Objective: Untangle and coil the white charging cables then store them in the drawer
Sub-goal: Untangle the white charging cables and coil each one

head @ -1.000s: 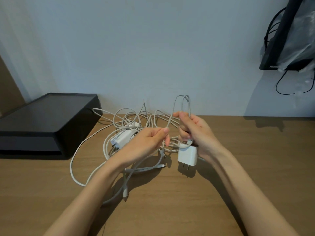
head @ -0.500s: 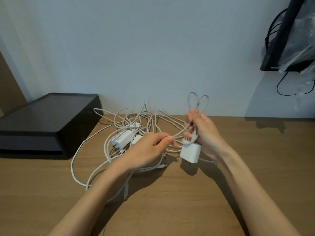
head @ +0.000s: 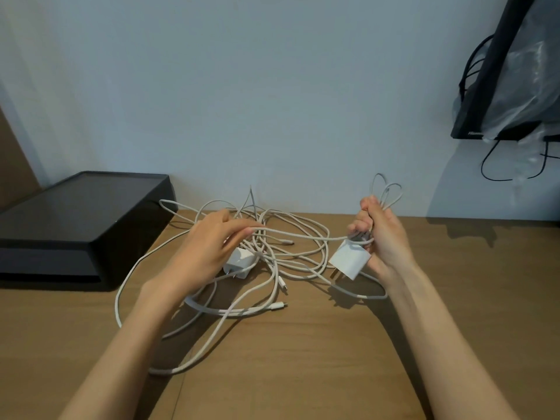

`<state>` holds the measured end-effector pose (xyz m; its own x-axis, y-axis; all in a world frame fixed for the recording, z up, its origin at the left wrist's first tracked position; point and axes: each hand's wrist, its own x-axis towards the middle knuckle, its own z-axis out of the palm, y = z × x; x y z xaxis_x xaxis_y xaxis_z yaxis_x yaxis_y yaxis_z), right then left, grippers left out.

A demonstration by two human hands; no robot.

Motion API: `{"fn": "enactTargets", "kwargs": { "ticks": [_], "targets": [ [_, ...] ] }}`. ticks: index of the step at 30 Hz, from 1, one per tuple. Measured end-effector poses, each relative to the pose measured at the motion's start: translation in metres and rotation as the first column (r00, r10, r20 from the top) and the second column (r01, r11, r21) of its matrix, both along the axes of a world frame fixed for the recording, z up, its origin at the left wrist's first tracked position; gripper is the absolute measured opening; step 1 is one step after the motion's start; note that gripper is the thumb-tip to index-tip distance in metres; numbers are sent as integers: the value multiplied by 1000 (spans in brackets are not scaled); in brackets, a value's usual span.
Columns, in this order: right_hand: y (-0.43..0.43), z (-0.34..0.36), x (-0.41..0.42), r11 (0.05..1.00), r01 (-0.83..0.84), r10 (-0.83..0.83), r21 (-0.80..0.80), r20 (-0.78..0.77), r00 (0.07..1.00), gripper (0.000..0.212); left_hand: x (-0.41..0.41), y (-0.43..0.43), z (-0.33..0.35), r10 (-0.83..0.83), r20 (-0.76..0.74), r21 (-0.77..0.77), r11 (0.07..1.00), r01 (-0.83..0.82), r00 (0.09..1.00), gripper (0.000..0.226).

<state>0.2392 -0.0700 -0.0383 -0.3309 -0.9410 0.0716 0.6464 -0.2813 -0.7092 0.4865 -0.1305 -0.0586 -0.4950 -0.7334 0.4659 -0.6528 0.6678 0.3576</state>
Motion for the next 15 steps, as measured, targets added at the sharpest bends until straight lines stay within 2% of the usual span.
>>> {"fn": "enactTargets", "kwargs": {
  "ticks": [2,4,5,7,9,10,12,15],
  "targets": [
    [2,1,0,994,-101,105,-39,91,990,25,3,-3,-1,6,2,32,999,-6,1000,50],
    [3,1,-1,980,-188,192,-73,66,979,26,5,-3,-1,-2,-8,48,999,2,1000,53],
    [3,1,0,977,-205,204,-63,-21,979,26,5,-2,0,-3,-20,40,999,4,1000,51],
    [3,-4,3,985,-170,158,-7,-344,926,27,5,0,2,4,-68,7,1000,-4,998,40],
    [3,-10,9,995,-90,90,35,-672,735,29,4,2,5,12,-170,-14,1000,-15,985,23],
    [3,-12,11,998,-54,62,37,-777,627,29,2,4,8,11,-246,-16,1000,-15,969,14],
    [3,-15,15,1000,6,5,8,-896,443,29,0,8,13,-17,-370,-11,1000,14,929,4],
    [8,-14,19,997,60,-70,-57,-967,245,29,-5,14,17,-81,-381,-7,996,85,921,4]
  ]
}}
